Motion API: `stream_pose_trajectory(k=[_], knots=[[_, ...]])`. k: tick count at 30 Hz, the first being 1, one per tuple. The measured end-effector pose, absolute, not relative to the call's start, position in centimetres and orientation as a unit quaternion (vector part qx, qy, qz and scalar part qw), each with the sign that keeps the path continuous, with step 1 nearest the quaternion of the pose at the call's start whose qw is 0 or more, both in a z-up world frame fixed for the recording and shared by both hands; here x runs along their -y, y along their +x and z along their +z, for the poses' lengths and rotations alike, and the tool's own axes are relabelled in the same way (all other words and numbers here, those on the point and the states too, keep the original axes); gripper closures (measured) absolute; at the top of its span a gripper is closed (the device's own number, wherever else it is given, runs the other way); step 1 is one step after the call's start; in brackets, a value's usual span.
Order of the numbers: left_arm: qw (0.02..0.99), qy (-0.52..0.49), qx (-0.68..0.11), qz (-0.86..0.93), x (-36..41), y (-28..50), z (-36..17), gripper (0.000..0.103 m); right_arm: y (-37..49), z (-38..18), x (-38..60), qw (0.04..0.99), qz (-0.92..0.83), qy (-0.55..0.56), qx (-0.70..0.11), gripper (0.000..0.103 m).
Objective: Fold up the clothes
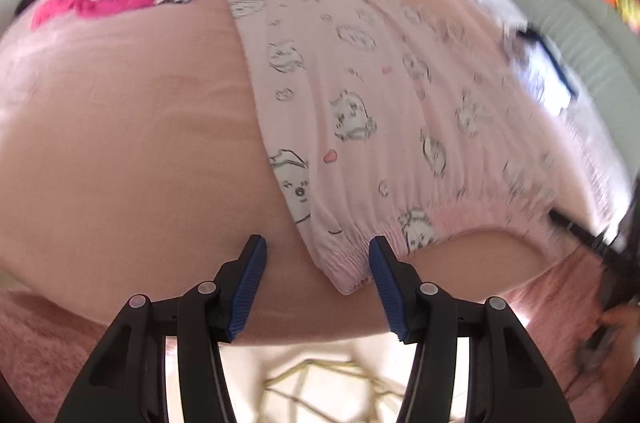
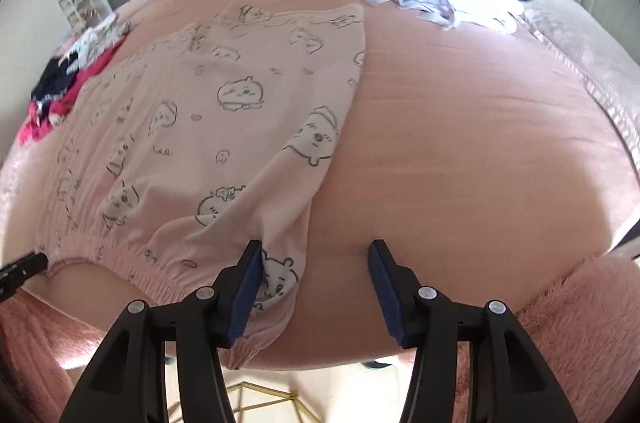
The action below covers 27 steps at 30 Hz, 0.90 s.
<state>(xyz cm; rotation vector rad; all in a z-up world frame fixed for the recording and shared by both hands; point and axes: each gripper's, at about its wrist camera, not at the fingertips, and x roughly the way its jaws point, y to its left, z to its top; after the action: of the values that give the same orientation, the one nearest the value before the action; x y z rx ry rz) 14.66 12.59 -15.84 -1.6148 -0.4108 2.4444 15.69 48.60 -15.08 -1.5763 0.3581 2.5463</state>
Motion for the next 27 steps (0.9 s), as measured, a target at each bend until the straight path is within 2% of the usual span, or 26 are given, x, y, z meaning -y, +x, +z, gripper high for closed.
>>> stream_pose_trajectory(k=[3,7,8,9,10,11,12,13,15,20,24,27], knots=[[0.098,-0.544,0.218,0.804,-10.7,14.3,-16.2,0.053,16.0,-15.1,-49.2,0.049,0.835,-0.526,-0.151,0.049],[0.119,-0.552,0.213,0.797,-11.4,14.3,-16.4,0.053,16.2,-15.1,-47.5,0.007,0.828,-0.539,-0.152,0.049],[0.122,-0.553,0.211,0.797,-11.7,14.3,-16.5,0.056,16.4,-15.1,-47.0,0.004,0.83,-0.54,-0.143,0.05],[0.126,-0.555,0.208,0.796,-12.0,14.3,-16.6,0.062,16.6,-15.1,-46.5,0.002,0.831,-0.54,-0.135,0.056],[0.128,-0.557,0.202,0.795,-12.5,14.4,-16.7,0.081,16.7,-15.1,-46.1,-0.001,0.832,-0.54,-0.129,0.062],[0.128,-0.56,0.193,0.796,-13.0,14.4,-16.8,0.088,16.5,-15.2,-46.0,-0.004,0.834,-0.538,-0.127,0.073],[0.128,-0.56,0.188,0.797,-13.5,14.2,-16.8,0.089,16.4,-15.2,-45.9,-0.007,0.835,-0.536,-0.125,0.084],[0.129,-0.559,0.185,0.798,-13.7,14.1,-16.7,0.092,16.3,-15.2,-45.9,-0.011,0.836,-0.534,-0.124,0.089],[0.127,-0.558,0.178,0.801,-13.9,14.1,-16.4,0.093,16.3,-15.0,-46.0,-0.011,0.839,-0.529,-0.128,0.094],[0.123,-0.569,0.155,0.799,-14.4,14.8,-16.5,0.094,17.1,-13.2,-47.4,0.016,0.858,-0.496,-0.132,0.096],[0.126,-0.586,0.17,0.782,-14.0,14.5,-17.5,0.093,16.7,-15.6,-48.1,0.036,0.827,-0.545,-0.13,0.097],[0.112,-0.588,0.164,0.784,-13.5,14.2,-16.4,0.084,16.8,-14.9,-48.4,0.031,0.832,-0.538,-0.135,0.095]])
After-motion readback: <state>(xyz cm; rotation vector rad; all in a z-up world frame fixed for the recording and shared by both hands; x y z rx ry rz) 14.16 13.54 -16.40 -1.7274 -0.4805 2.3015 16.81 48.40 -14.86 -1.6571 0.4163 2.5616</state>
